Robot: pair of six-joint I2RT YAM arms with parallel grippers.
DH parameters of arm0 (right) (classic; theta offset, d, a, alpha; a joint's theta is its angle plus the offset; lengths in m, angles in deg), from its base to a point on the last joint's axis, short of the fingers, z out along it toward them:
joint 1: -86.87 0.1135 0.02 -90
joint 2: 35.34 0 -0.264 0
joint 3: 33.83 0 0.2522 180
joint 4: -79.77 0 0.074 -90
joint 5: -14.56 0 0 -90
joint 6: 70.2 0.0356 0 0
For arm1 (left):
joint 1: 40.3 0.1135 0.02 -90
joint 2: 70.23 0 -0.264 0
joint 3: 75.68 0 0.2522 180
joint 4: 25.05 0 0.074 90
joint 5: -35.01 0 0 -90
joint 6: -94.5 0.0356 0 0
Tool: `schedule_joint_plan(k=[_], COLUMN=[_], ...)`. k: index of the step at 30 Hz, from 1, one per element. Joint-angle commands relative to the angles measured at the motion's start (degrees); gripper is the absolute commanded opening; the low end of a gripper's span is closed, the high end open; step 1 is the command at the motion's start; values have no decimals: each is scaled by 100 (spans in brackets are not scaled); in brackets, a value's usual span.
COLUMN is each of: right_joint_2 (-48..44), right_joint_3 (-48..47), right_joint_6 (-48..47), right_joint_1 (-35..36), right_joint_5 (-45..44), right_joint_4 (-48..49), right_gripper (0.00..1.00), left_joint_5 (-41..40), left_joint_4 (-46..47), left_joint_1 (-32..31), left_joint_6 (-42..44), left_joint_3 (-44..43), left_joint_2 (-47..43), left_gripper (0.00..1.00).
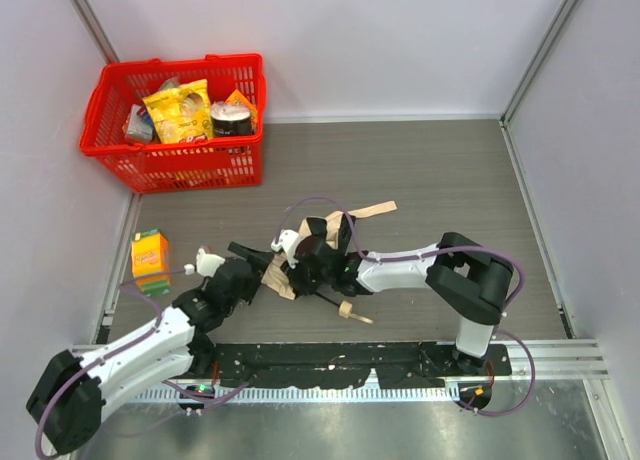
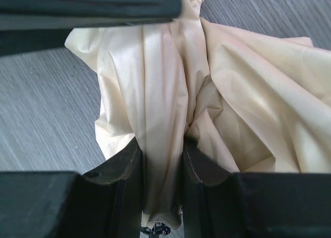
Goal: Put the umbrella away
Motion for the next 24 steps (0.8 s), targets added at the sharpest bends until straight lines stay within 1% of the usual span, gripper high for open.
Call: schedule_joint_plan(k=[1,3,6,8,12,14,17,20,24], right_joint_2=[684,763,843,913,1246,1343,1554,1747,1888], right_joint_3=[452,373,285,241,48,21,-93,-198,-269], right_joint_6=[670,679,801,907,1153,1294,1426,1549,1733], right_joint_1=[-437,-569,-849,-1052,-1474,-1694,-2027,-2178,-2274], right_joint_5=[1330,1541,2076,2410,3139,3518,4062,4354,4626], right_joint_4=[-1001,-1080,-1133,-1142,-1291,-1274,-1300,-1265,-1098], right_gripper=[1,1,1,1,1,1,1,1,1], left_joint_5=[-123,114,632,992,1617,1854,1821,1846,2127], left_joint_4=[277,225,225,190,593,620,550,1295,2068], left_joint_1=[289,473,641,711,782,782,790,782,782], left_joint_6=[1267,1663,1841,1797,1657,1525,1192,1024,1085], left_joint_3=[202,220,334,387,484,440,405,440,203], left_joint_2=[-834,-1212,-1564,-1679,-1627,-1478,-1153,-600,542], left_gripper=[100,100,100,100,100,100,100,100,100])
